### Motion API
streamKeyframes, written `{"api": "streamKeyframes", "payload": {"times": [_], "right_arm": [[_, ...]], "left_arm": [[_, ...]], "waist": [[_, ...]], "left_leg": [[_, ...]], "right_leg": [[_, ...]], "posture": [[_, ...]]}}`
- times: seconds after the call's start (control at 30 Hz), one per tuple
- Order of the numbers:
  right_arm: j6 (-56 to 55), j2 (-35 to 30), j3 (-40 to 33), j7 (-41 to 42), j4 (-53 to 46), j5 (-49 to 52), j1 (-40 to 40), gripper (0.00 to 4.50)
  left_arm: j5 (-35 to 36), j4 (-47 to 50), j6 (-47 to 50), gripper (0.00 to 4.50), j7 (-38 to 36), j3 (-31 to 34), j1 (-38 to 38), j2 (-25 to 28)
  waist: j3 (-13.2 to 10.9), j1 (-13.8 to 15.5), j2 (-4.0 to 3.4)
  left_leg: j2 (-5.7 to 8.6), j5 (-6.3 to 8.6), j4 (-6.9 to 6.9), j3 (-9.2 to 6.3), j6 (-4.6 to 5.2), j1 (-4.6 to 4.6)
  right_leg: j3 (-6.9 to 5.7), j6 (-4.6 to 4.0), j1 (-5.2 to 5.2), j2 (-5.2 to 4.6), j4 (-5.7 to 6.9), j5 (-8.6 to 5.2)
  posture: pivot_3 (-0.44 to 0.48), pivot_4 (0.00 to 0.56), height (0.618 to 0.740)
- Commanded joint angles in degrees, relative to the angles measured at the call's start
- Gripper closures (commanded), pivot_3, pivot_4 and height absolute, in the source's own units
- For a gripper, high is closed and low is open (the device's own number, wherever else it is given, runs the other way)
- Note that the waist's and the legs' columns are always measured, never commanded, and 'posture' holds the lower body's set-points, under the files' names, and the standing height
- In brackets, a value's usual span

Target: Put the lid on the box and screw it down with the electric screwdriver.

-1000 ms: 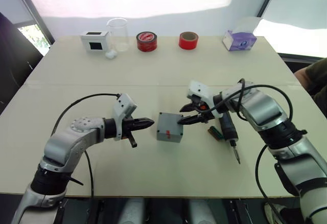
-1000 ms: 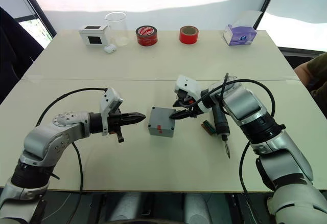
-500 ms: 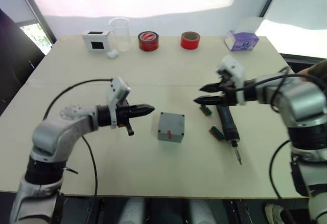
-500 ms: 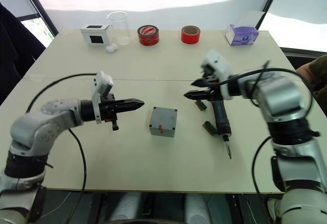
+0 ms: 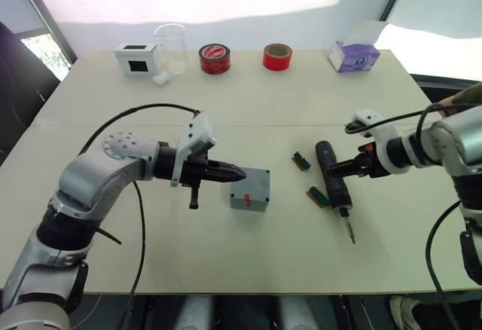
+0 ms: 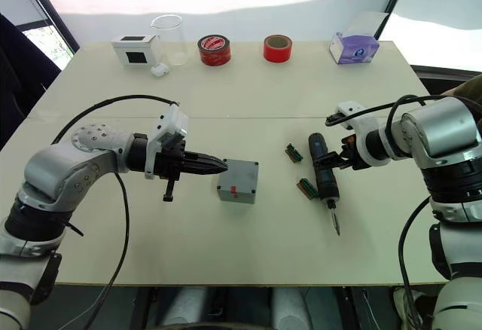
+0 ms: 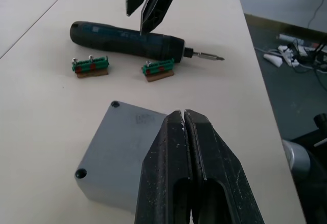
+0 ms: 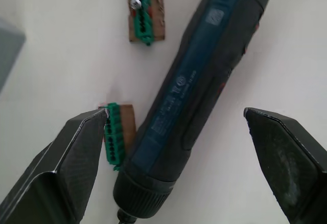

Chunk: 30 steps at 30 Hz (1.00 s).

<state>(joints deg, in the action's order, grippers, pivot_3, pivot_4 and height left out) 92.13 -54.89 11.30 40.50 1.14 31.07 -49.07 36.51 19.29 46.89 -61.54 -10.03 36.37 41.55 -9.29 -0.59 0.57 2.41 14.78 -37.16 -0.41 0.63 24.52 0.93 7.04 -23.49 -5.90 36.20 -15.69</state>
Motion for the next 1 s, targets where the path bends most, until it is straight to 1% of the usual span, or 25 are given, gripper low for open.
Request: {"api": "streamKeyframes", "payload": {"times": [0.03, 0.2, 0.3, 0.47, 0.67, 0.73, 0.77, 0.8, 0.83, 0.87, 0.97, 1.0], "right_arm": [[0.4, -1.6, 0.3, -1.9, 0.1, 3.2, 0.6, 0.02], [0.4, -2.9, 1.8, -3.5, -1.2, 6.3, 1.7, 0.02], [0.4, -2.2, 2.2, -4.5, -0.7, 6.9, 3.0, 0.02], [-0.2, -0.1, 3.8, -6.6, 4.3, 2.2, 3.6, 0.02], [-4.2, 0.3, 10.7, -4.3, 5.7, -1.6, 2.2, 0.02], [-5.0, -0.3, 12.9, -2.7, 5.6, -2.2, 2.1, 0.54], [-5.2, -0.5, 13.6, -1.8, 5.5, -2.4, 2.0, 0.63], [-5.3, -1.0, 14.4, -1.1, 5.0, -2.6, 2.3, 1.08], [-4.9, -1.3, 14.9, -0.4, 4.5, -2.5, 2.6, 1.36], [-4.6, -1.6, 15.3, 0.0, 4.0, -2.6, 3.0, 1.83], [-3.2, -1.8, 15.5, 1.0, 2.8, -2.3, 3.8, 2.75], [-3.1, -1.7, 15.1, 0.9, 3.1, -2.7, 4.0, 2.76]], "left_arm": [[0.1, 2.7, -0.6, 4.50, 1.0, 1.5, -1.2, 0.1], [-0.2, 4.2, -0.6, 4.50, 3.4, 1.8, -3.5, -0.1], [0.3, 5.9, 0.0, 4.50, 5.3, 2.2, -5.1, -0.5], [0.9, 7.2, 0.7, 4.50, 7.3, 3.2, -6.7, -0.6], [0.9, 7.3, 1.0, 4.50, 9.0, 3.2, -7.0, -1.3], [0.8, 7.4, 1.1, 4.50, 9.4, 3.3, -7.2, -1.4], [0.8, 7.4, 1.1, 4.50, 9.5, 3.3, -7.2, -1.4], [0.8, 7.4, 1.1, 4.50, 9.6, 3.4, -7.3, -1.4], [0.8, 7.5, 1.1, 4.50, 9.8, 3.5, -7.3, -1.3], [0.8, 7.5, 1.1, 4.50, 9.9, 3.5, -7.4, -1.3], [0.7, 7.5, 1.0, 4.50, 10.2, 3.7, -7.7, -1.1], [0.7, 7.4, 1.0, 4.50, 10.3, 3.9, -7.7, -1.1]], "waist": [[0.0, 0.0, 0.00], [0.0, -0.1, 0.00], [0.0, 0.0, 0.00], [0.0, 0.0, 0.01], [0.0, 0.0, 0.09], [0.1, -0.1, 0.16], [0.1, -0.1, 0.17], [0.1, 0.0, 0.18], [0.1, 0.0, 0.18], [0.1, 0.0, 0.18], [0.1, 0.1, 0.18], [0.1, 0.1, 0.18]], "left_leg": [[0.00, 0.00, -0.01, 0.00, 0.00, 0.00], [-0.01, 0.01, -0.03, 0.00, 0.04, -0.01], [-0.01, 0.01, -0.05, 0.00, 0.05, -0.01], [-0.01, 0.01, -0.10, 0.00, 0.07, -0.02], [-0.01, 0.05, -0.31, -0.03, 0.14, -0.12], [-0.01, 0.06, -0.36, -0.03, 0.14, -0.13], [-0.02, 0.06, -0.38, -0.03, 0.14, -0.14], [-0.03, 0.06, -0.40, -0.04, 0.15, -0.14], [-0.03, 0.07, -0.43, -0.04, 0.16, -0.14], [-0.03, 0.07, -0.43, -0.04, 0.16, -0.14], [-0.04, 0.08, -0.43, -0.07, 0.17, -0.14], [-0.04, 0.08, -0.43, -0.08, 0.17, -0.13]], "right_leg": [[-0.01, 0.00, 0.02, 0.00, 0.00, 0.00], [-0.02, 0.01, 0.02, 0.03, 0.01, 0.01], [-0.03, 0.01, 0.03, 0.05, 0.02, 0.01], [-0.03, 0.02, 0.07, 0.06, 0.04, 0.01], [-0.11, 0.09, 0.32, 0.21, 0.03, 0.05], [-0.12, 0.11, 0.35, 0.23, 0.03, 0.07], [-0.12, 0.12, 0.37, 0.24, 0.03, 0.07], [-0.12, 0.12, 0.38, 0.24, 0.03, 0.08], [-0.13, 0.12, 0.39, 0.25, 0.03, 0.08], [-0.13, 0.12, 0.39, 0.25, 0.03, 0.08], [-0.11, 0.12, 0.38, 0.24, 0.03, 0.07], [-0.10, 0.11, 0.38, 0.24, 0.03, 0.07]], "posture": [[0.000, 0.150, 0.740], [0.000, 0.150, 0.740], [0.000, 0.150, 0.740], [0.000, 0.150, 0.740], [0.000, 0.150, 0.740], [0.000, 0.150, 0.740], [0.000, 0.150, 0.740], [0.000, 0.150, 0.740], [0.000, 0.150, 0.740], [0.000, 0.150, 0.740], [0.000, 0.150, 0.740], [0.000, 0.150, 0.740]]}}
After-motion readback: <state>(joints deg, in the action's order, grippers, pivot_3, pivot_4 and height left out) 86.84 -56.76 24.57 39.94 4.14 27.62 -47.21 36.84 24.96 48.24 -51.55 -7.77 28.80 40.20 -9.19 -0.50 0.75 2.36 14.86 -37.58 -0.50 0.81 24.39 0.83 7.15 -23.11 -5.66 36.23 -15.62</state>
